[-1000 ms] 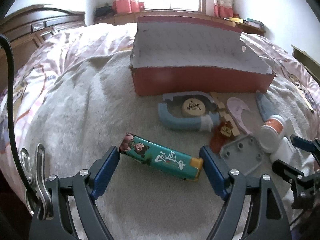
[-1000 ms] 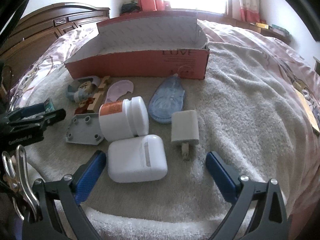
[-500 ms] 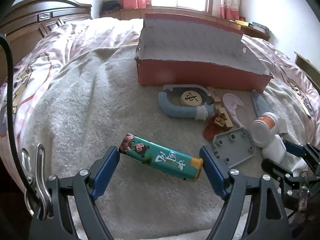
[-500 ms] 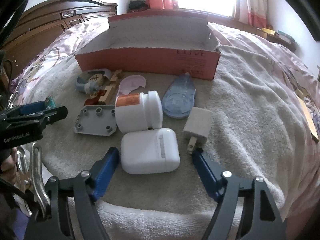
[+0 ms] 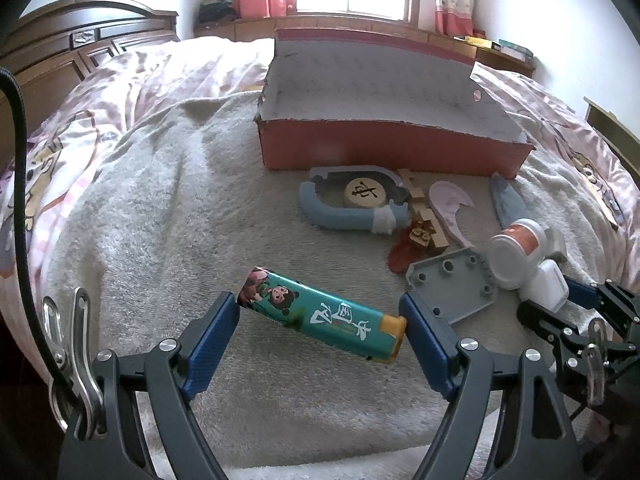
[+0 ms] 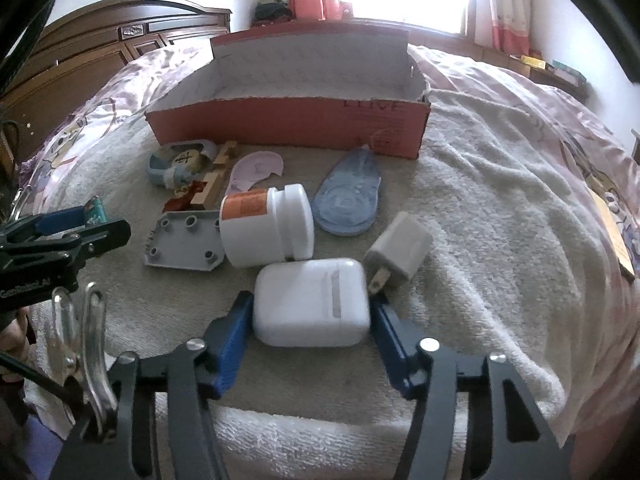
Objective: Organize rigid objects
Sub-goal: 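Close the right gripper on the white earbud case while the left holds the green tube, then carry the green tube and earbud case over the open cardboard box with both grippers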
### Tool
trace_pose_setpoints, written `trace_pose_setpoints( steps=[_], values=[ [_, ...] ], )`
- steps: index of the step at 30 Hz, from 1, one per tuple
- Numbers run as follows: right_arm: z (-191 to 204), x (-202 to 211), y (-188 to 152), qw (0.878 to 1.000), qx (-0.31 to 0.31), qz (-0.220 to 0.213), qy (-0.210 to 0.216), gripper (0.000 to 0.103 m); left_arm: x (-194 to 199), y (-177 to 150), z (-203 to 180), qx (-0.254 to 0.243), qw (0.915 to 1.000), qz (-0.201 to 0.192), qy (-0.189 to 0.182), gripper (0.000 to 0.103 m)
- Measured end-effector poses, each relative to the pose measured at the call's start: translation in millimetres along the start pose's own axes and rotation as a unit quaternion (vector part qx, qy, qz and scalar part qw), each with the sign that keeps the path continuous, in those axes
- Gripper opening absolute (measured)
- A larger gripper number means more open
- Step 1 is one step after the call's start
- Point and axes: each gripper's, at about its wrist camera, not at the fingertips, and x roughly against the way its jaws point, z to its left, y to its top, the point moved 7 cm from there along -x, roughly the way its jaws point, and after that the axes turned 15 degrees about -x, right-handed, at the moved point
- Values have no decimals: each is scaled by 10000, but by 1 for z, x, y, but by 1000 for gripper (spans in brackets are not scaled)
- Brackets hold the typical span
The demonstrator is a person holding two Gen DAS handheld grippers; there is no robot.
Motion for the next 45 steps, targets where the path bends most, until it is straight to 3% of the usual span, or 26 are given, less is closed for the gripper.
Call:
trace_pose_setpoints(
  steps=[18,45],
  values=[
    [-2,8,0,9996,-158,-2,245,59,8,3,-4,-34,10000,-39,13,84],
    [5,34,11,9975,-123,-399,573,59,20,7,-5,5,9999,-100,38,83]
  ],
)
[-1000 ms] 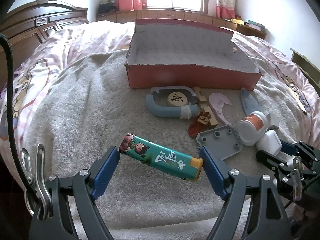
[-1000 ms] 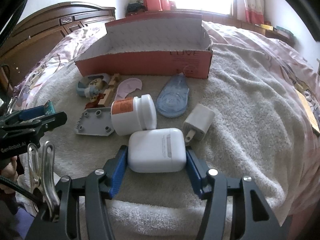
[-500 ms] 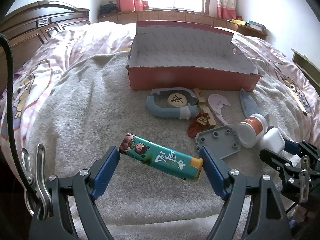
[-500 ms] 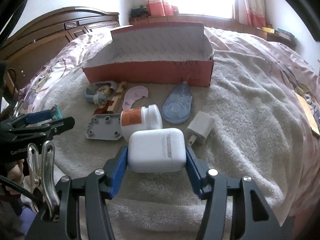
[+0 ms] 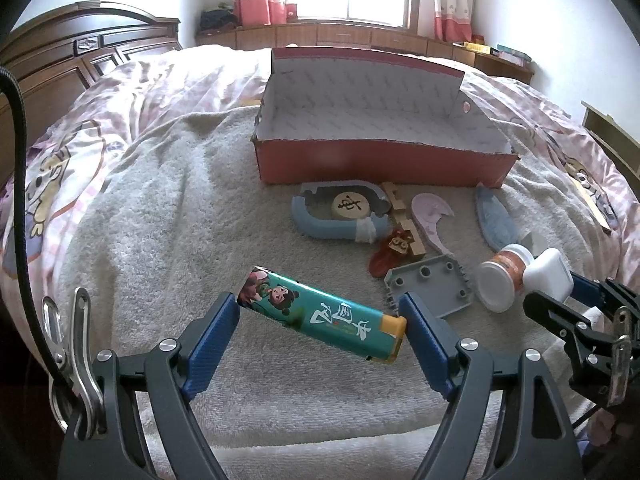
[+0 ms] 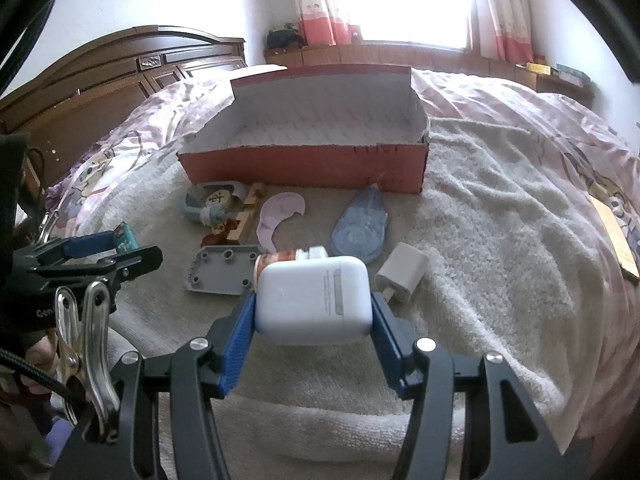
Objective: Organize rigid objects
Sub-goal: 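Carry the green tube and earbud case over the open cardboard box with both grippers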
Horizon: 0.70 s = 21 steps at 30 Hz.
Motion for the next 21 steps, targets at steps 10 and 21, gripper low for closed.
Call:
trace_pose_setpoints(
  steps=[10,21],
  values=[
    [2,4,2,9999,5,-55,89,59,0,1,-2,22,10000,3,-55,83],
    [9,9,12,9996,7,-56,263,59,0,9,-7,15,9999,-12,-161,83]
  ],
)
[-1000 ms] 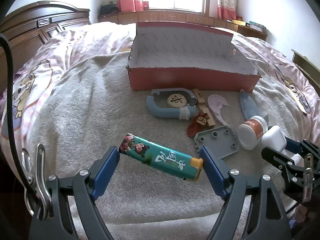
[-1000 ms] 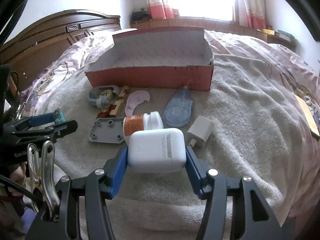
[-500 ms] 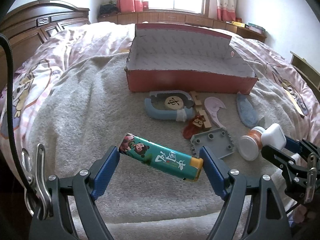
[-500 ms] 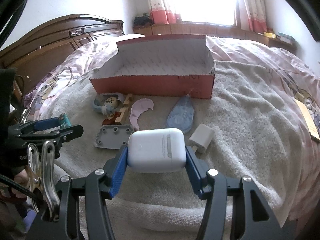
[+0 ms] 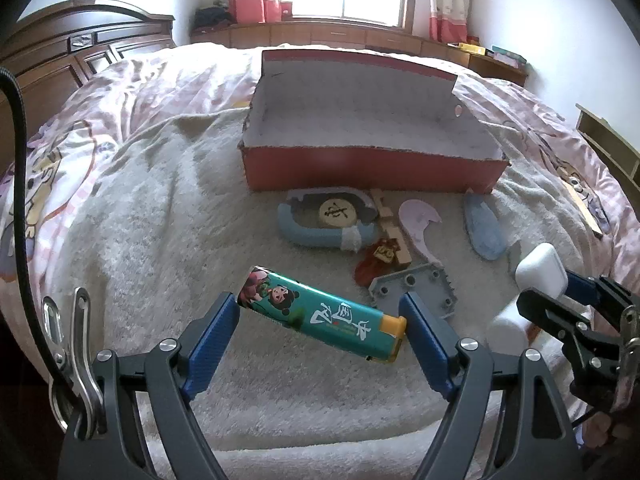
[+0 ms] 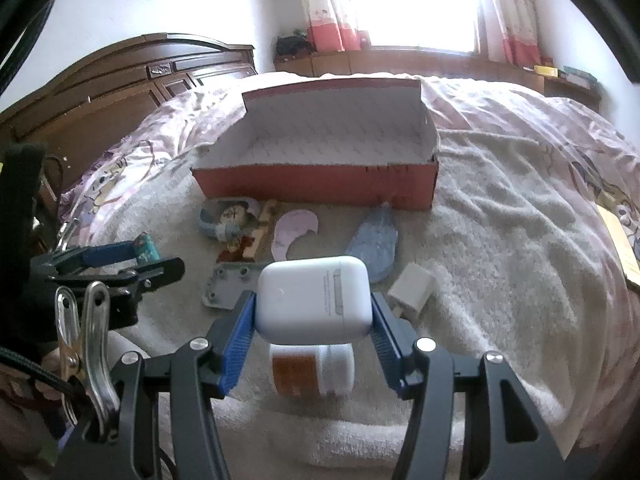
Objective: Organize rigid objects
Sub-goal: 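Carry the green tube and earbud case over the open cardboard box with both grippers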
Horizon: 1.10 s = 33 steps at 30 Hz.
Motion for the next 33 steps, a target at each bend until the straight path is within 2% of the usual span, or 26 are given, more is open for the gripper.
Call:
trace_pose_setpoints(
  steps=[9,16,25,33],
  values=[
    [-2,-1,19,10000,-63,-33,18,59,3,25,-3,-173,9998,-135,-24,83],
    [-6,-7,52,9998,-70,-161,-9,59,0,62,1,-280,9991,-324,23,83],
    [-14,-29,97,9994,-237,-234,-33,59,-32,106,9,-271,9992,-279,65,84],
    [-22,-59,121,9994,-278,-146,-110,59,-72,128,14,-180,9998,-78,-4,84]
  ],
)
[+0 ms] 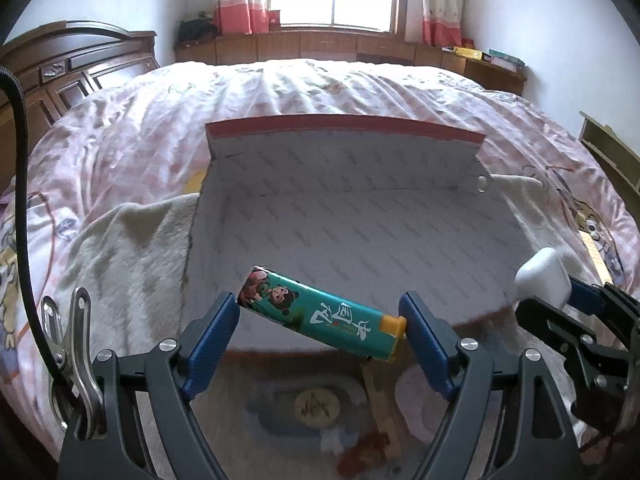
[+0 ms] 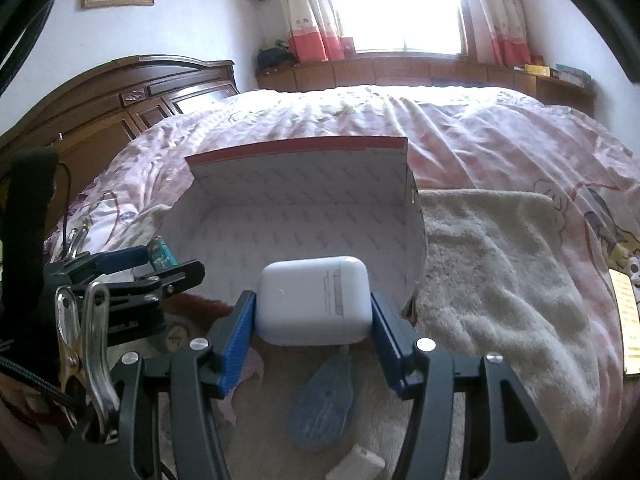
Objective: Organize rigid objects
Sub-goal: 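Carry the green tube and earbud case over the open cardboard box with both grippers, then lower both items into the box and open both grippers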
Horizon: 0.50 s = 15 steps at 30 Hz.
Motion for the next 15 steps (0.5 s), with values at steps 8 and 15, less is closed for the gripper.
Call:
trace_pose_setpoints(
  steps=[8,15],
  values=[
    [-3,-29,5,9998,-70,182,-54,59,-37,3,7,117,9996,252,-3,84],
    [-4,-45,4,9995,-29,285,-92,59,-49,-13,12,202,9985,493,147,84]
  ],
)
